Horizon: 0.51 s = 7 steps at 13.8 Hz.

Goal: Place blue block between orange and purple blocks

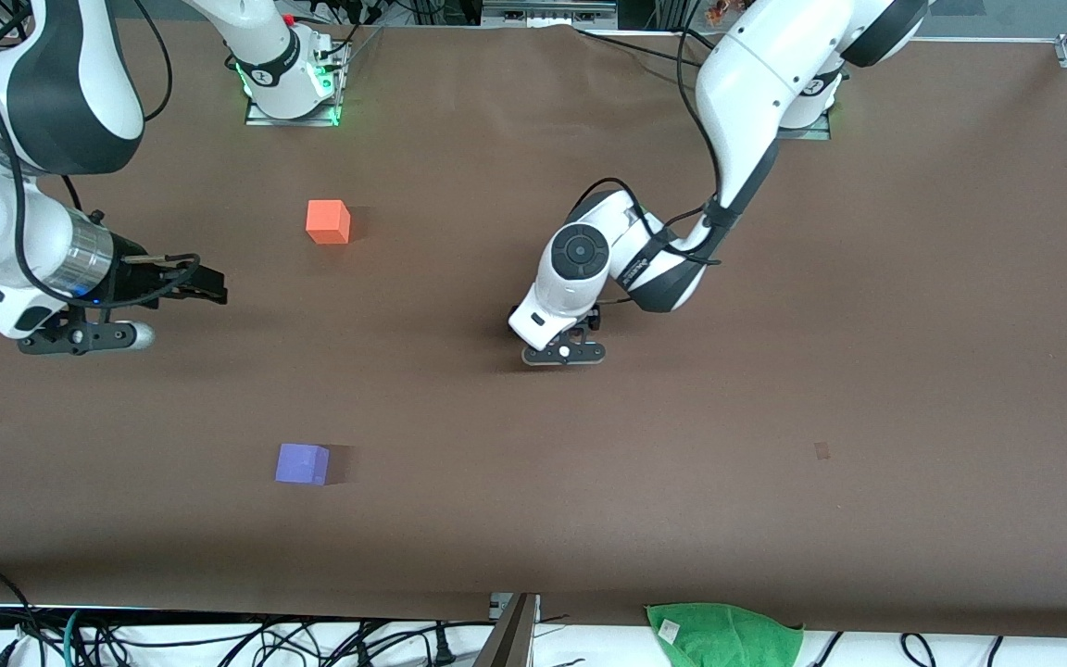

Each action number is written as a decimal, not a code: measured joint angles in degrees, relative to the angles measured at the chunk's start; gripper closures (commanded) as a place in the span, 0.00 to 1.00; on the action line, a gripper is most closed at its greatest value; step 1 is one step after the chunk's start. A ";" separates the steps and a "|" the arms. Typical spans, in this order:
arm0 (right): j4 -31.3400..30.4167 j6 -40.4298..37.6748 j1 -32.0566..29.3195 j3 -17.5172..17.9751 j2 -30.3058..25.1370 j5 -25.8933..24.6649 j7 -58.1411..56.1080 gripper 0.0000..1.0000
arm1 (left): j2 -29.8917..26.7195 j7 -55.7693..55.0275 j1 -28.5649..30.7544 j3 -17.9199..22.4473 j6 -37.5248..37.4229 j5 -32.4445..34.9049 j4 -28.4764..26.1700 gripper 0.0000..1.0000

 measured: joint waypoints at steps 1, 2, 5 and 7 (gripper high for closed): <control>0.00 0.96 0.35 0.15 0.76 0.81 0.75 0.00 | -2.16 0.00 1.59 -0.15 -3.59 0.00 0.50 0.00; 0.00 1.96 1.13 0.27 1.68 1.20 2.48 0.00 | -4.80 0.01 3.55 -0.38 -7.62 0.00 0.80 0.00; -0.02 7.03 5.99 0.69 4.99 1.61 11.30 0.00 | -12.31 0.05 9.33 -0.56 -19.16 0.00 0.91 0.00; -0.03 12.05 11.44 0.89 7.97 1.63 18.28 0.00 | -15.52 0.05 13.39 -0.35 -25.71 0.11 0.88 0.00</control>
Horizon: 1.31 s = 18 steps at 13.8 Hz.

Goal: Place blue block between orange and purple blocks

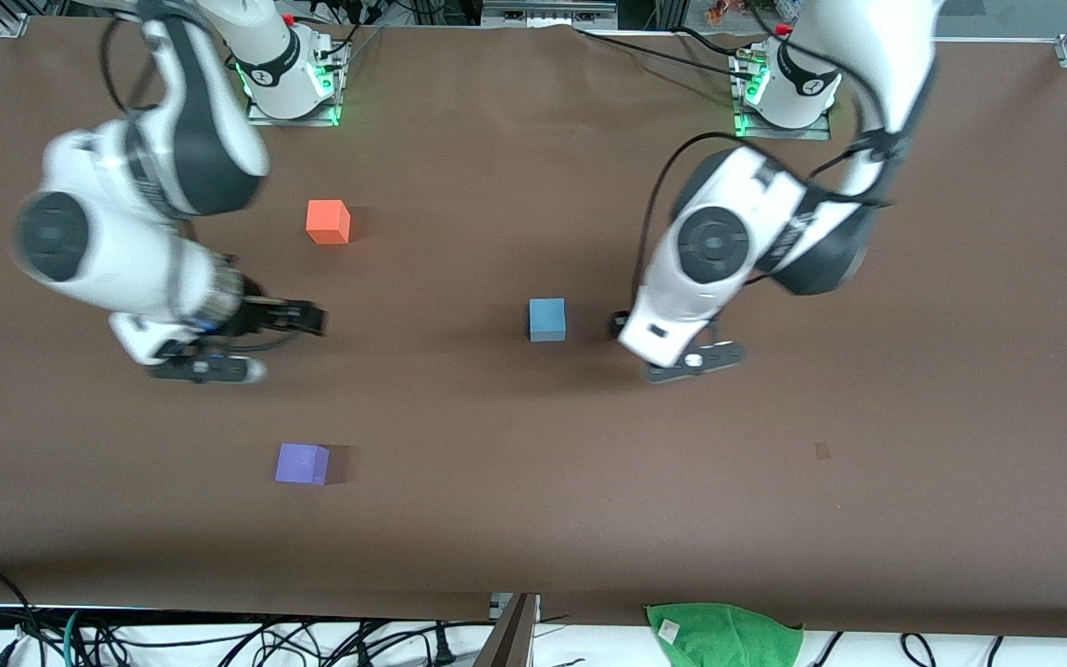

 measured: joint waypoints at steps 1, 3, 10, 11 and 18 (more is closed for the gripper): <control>0.00 2.60 3.02 0.09 1.88 0.00 3.22 0.00 | -1.20 0.01 2.39 0.16 -2.42 0.10 -0.01 0.00; 0.25 8.07 8.58 0.22 5.98 -0.01 7.98 0.00 | -3.67 2.66 8.24 0.17 -5.42 0.14 0.01 0.00; 7.78 19.46 25.56 0.01 19.70 -6.91 27.92 0.00 | -15.18 34.21 20.20 0.52 -12.41 0.14 -0.01 0.00; 9.07 19.47 26.38 -0.08 20.83 -7.09 28.52 0.00 | -16.57 38.76 20.39 2.07 -12.53 0.13 -0.10 0.00; 10.22 19.46 27.54 -0.29 24.74 -8.95 28.50 0.00 | -30.57 45.31 13.23 14.45 -8.09 -2.73 -12.36 0.00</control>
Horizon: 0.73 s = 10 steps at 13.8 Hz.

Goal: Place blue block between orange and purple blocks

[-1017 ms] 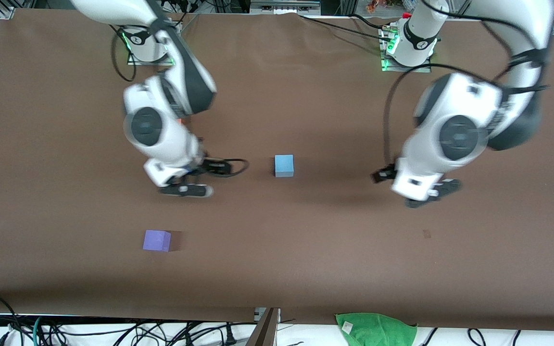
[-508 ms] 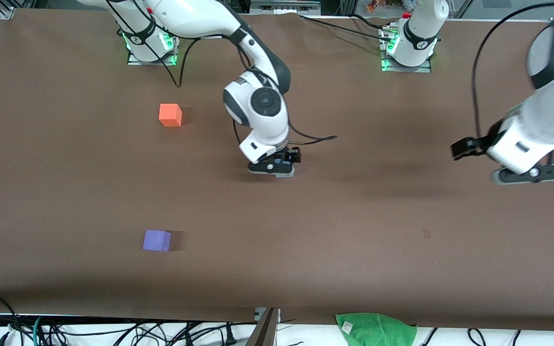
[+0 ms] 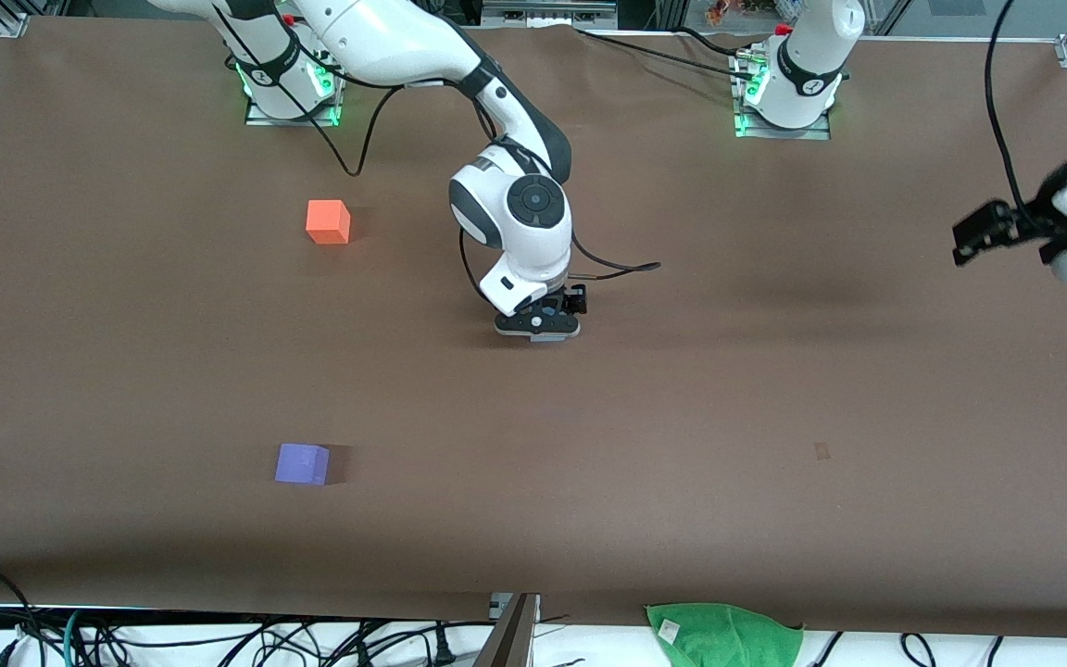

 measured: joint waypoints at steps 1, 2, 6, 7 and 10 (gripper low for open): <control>0.03 0.07 0.31 0.01 0.79 0.00 0.00 0.00 | -1.40 -0.09 -0.55 -0.25 -0.01 -0.01 -1.43 0.00; 0.04 0.17 0.63 0.01 1.47 -0.01 0.05 0.00 | -2.02 -0.17 -0.94 -0.40 0.00 -0.01 -2.12 0.00; 0.09 1.31 0.96 -0.05 2.51 -0.01 0.17 0.28 | -1.82 -0.19 -0.37 0.16 0.00 -3.84 -2.66 0.00; 0.10 1.64 0.92 -0.12 2.53 -0.01 0.18 0.49 | -1.77 -0.19 -0.12 0.31 0.00 -4.16 -2.70 0.00; 0.99 2.20 0.54 -0.63 2.53 0.14 1.65 0.94 | -1.76 -0.19 -0.02 0.26 0.00 -4.26 -2.72 0.00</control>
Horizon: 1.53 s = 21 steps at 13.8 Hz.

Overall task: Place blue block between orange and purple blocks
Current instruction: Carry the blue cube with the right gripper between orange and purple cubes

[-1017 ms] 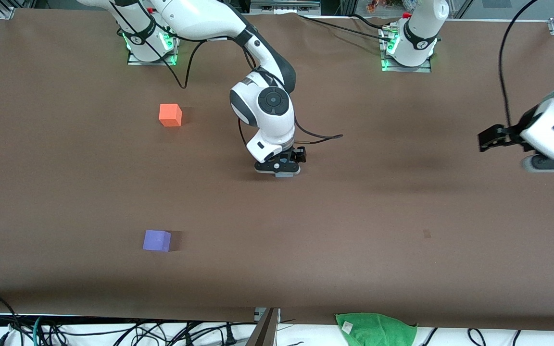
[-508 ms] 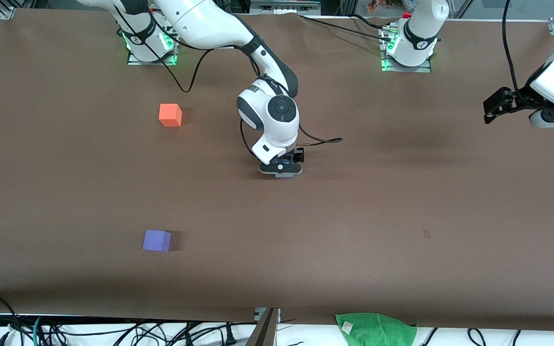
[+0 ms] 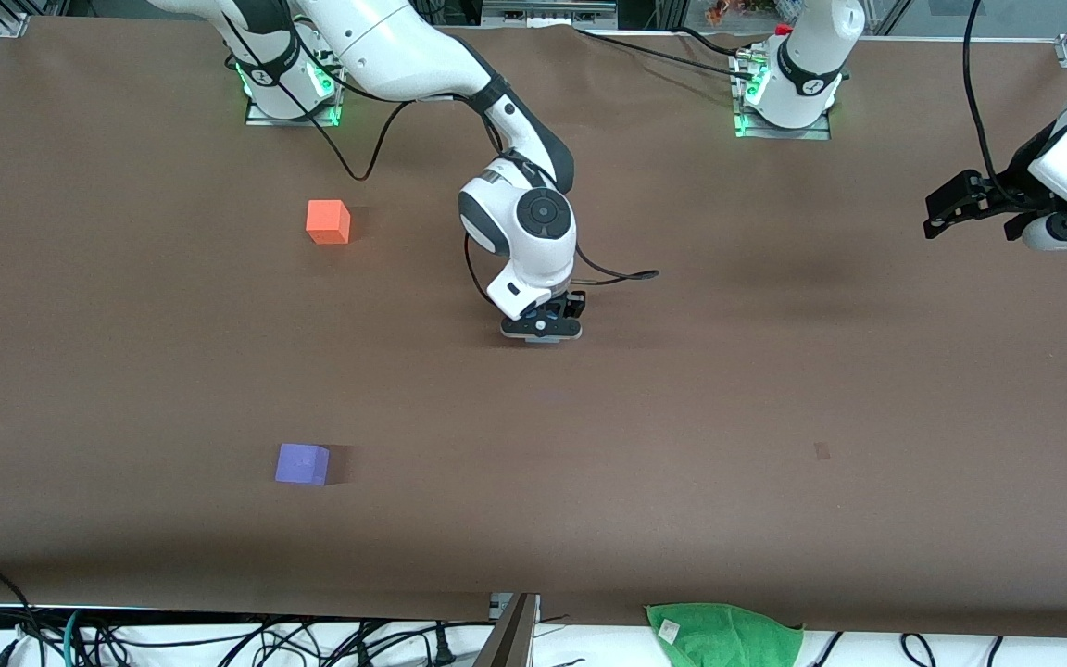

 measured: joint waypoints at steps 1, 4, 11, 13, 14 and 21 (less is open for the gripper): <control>0.78 0.00 -0.45 -0.19 -0.02 0.04 0.46 0.94 | 0.00 0.00 0.00 -0.09 -0.02 -0.01 0.00 0.00; 2.74 -2.17 -4.39 -0.44 -0.99 0.20 -1.03 0.94 | 0.00 0.00 -0.01 -0.16 -0.17 -0.01 -0.01 0.00; -17.18 -4.93 -17.16 -3.42 -15.97 4.16 -28.14 0.93 | 0.00 0.00 -0.01 -0.17 -0.77 -0.01 -0.02 0.00; -30.99 3.29 -17.46 -7.40 -21.89 4.45 -36.52 0.93 | 0.00 0.00 -0.01 -0.20 -0.82 -0.01 -0.02 0.00; -37.22 6.38 -17.55 -8.81 -24.61 4.49 -38.84 0.92 | 0.00 0.00 -0.01 -0.21 -0.83 -0.01 -0.02 0.00; -49.68 15.84 -17.85 -12.06 -28.69 4.50 -43.13 0.89 | 0.00 0.00 -0.01 -0.23 -0.88 -0.01 -0.02 0.00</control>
